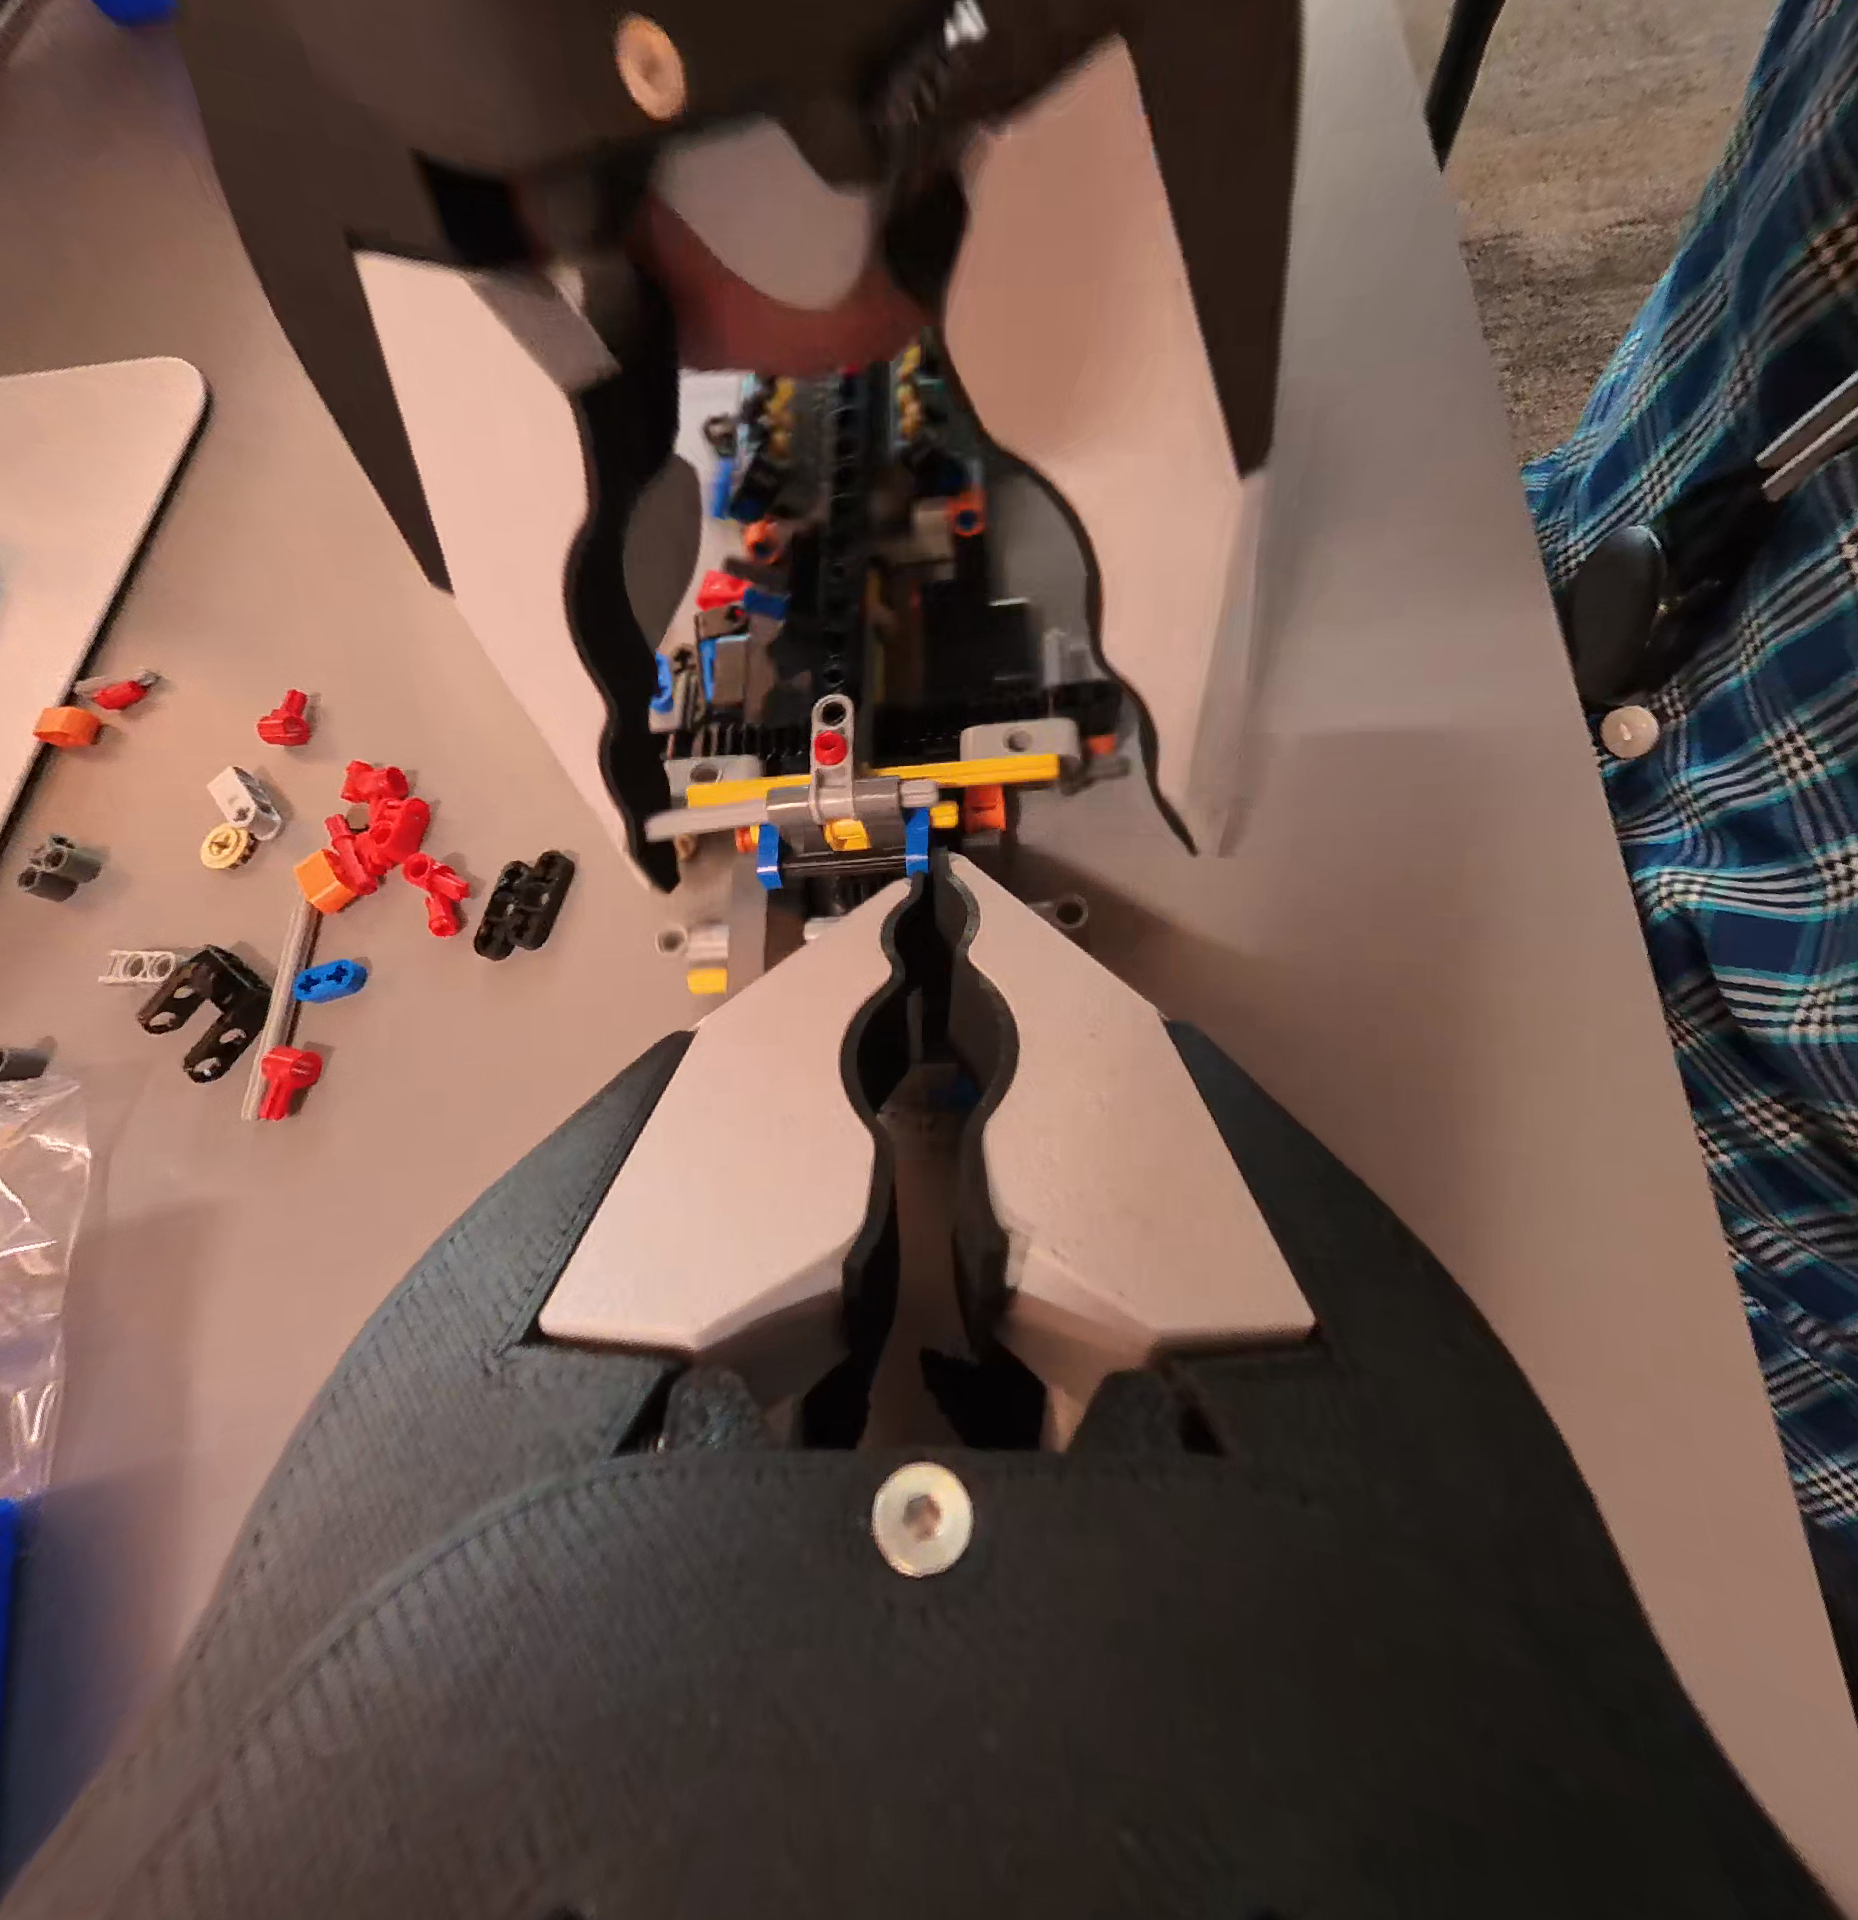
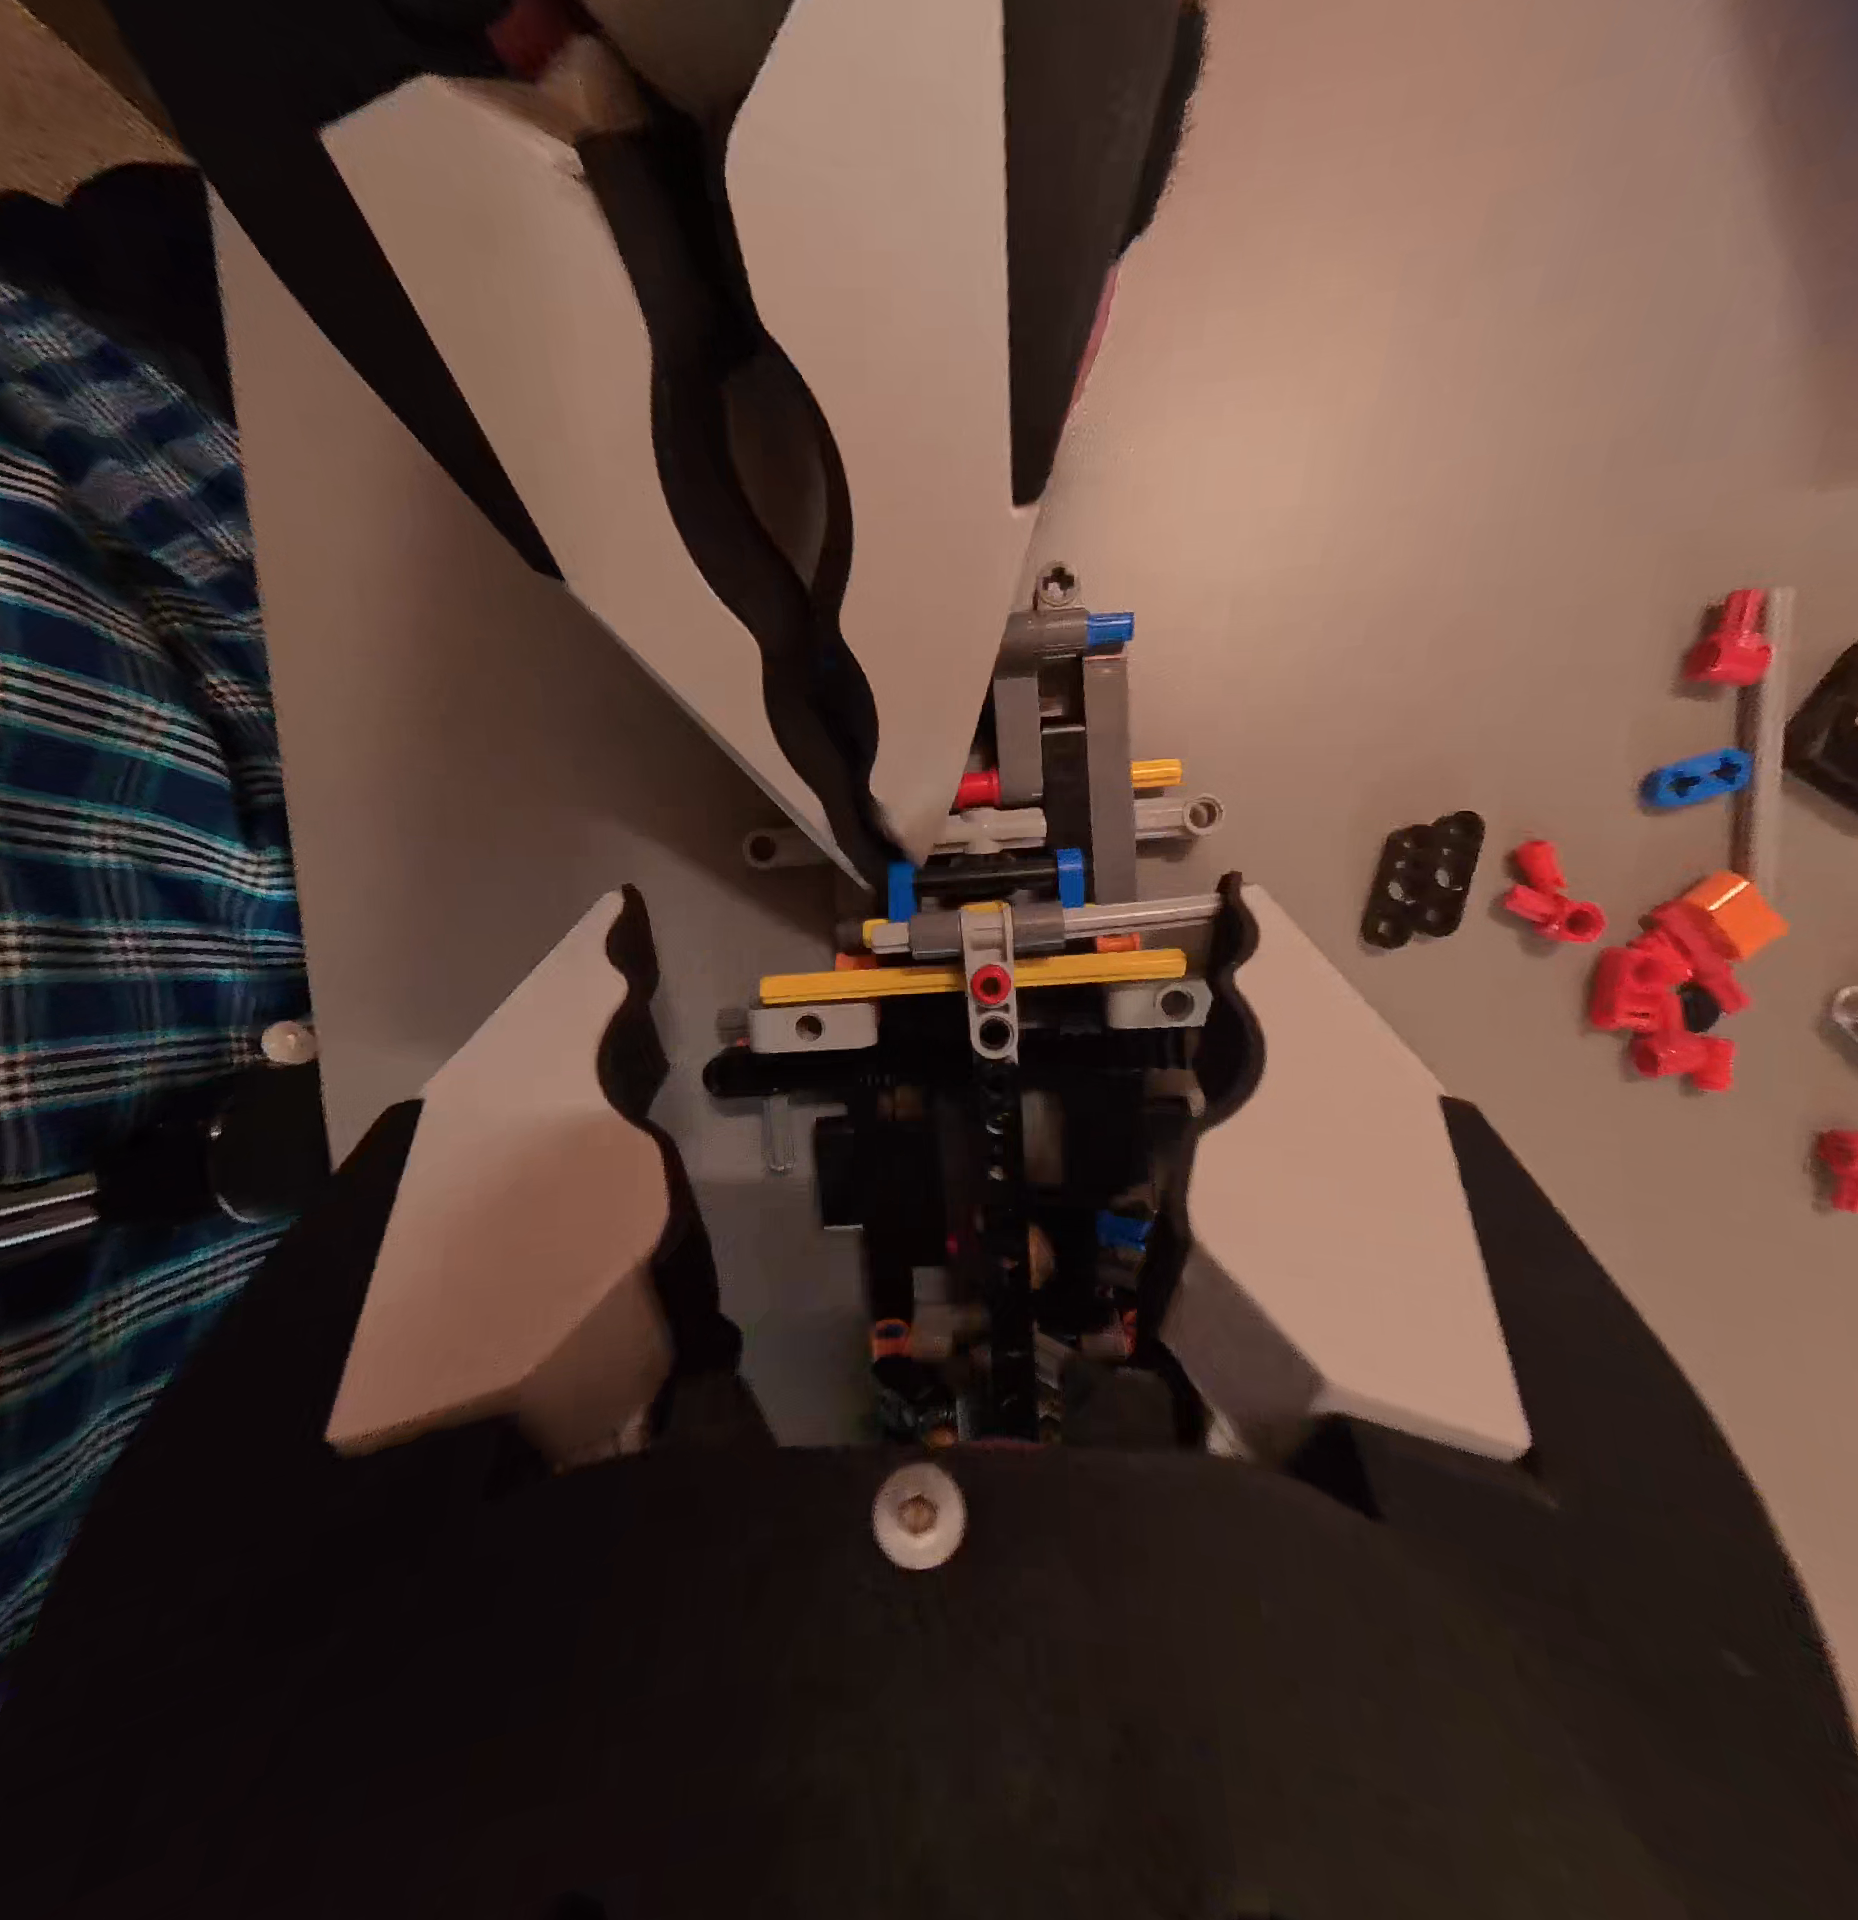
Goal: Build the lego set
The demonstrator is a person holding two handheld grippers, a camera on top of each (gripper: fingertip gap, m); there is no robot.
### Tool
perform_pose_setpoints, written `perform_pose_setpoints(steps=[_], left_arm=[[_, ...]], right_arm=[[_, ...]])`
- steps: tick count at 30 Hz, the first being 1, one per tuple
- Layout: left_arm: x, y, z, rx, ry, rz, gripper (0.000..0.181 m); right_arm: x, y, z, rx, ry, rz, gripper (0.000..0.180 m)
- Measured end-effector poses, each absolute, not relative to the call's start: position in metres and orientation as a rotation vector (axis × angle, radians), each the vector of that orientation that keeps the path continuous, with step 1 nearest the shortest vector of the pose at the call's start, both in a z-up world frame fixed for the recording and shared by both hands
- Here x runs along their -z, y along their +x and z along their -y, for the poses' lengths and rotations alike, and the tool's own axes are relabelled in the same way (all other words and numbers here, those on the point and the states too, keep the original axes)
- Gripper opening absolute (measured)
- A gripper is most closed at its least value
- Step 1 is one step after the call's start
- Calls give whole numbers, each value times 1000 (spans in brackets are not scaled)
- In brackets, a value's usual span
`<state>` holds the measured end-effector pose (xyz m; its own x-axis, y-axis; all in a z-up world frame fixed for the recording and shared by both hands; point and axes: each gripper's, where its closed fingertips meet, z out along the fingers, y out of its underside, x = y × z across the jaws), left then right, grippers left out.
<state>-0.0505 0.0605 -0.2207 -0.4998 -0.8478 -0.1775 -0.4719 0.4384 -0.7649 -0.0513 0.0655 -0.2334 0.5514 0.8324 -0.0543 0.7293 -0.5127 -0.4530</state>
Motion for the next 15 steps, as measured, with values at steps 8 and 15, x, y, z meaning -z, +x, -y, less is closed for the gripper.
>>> perform_pose_setpoints(steps=[8,15], left_arm=[[223,-51,-61,878,-1111,-2152,0],[224,-51,-61,865,-1103,-2163,0]], right_arm=[[232,-43,-72,-380,-2424,1292,91],[236,-42,-78,-341,-2409,1346,66]])
